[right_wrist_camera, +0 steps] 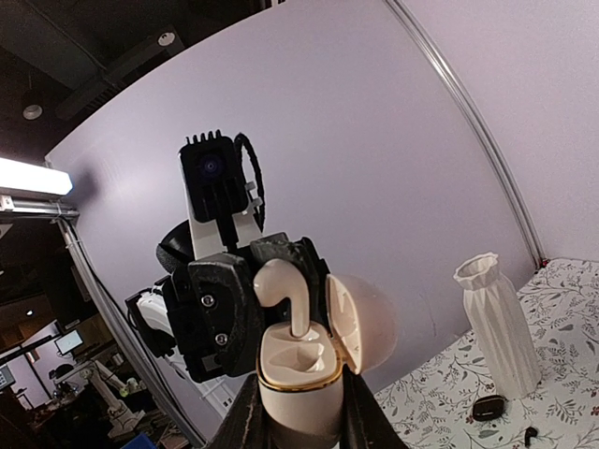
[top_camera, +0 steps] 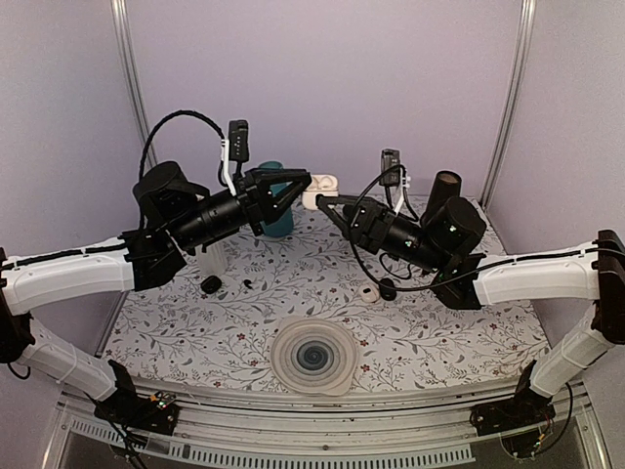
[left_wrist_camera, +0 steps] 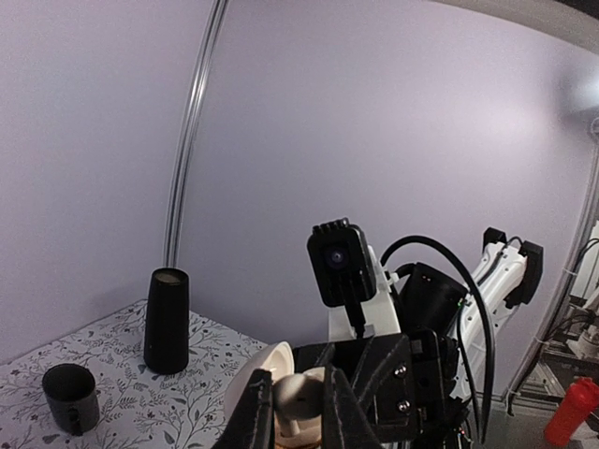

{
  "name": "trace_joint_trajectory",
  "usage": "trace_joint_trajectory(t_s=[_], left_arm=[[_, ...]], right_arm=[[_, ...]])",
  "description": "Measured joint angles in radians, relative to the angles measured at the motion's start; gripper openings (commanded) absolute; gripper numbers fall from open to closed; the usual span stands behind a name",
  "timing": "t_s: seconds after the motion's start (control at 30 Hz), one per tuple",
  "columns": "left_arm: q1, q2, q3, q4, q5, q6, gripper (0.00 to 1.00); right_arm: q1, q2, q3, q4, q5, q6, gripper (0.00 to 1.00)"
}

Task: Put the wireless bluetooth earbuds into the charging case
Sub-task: Insert the left earbud into the left side groove of the charging case.

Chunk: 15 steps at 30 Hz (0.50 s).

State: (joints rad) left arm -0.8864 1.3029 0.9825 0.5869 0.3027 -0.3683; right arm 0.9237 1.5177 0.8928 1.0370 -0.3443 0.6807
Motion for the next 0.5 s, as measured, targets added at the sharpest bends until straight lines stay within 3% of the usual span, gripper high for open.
trace_joint_trajectory(t_s=[0.5], left_arm=[[0.000, -0.004, 0.000, 0.003, 0.002, 0.066, 0.16]], right_arm=[[-0.001, -0.005, 0.034, -0.043, 0.002, 0.021, 0.03]])
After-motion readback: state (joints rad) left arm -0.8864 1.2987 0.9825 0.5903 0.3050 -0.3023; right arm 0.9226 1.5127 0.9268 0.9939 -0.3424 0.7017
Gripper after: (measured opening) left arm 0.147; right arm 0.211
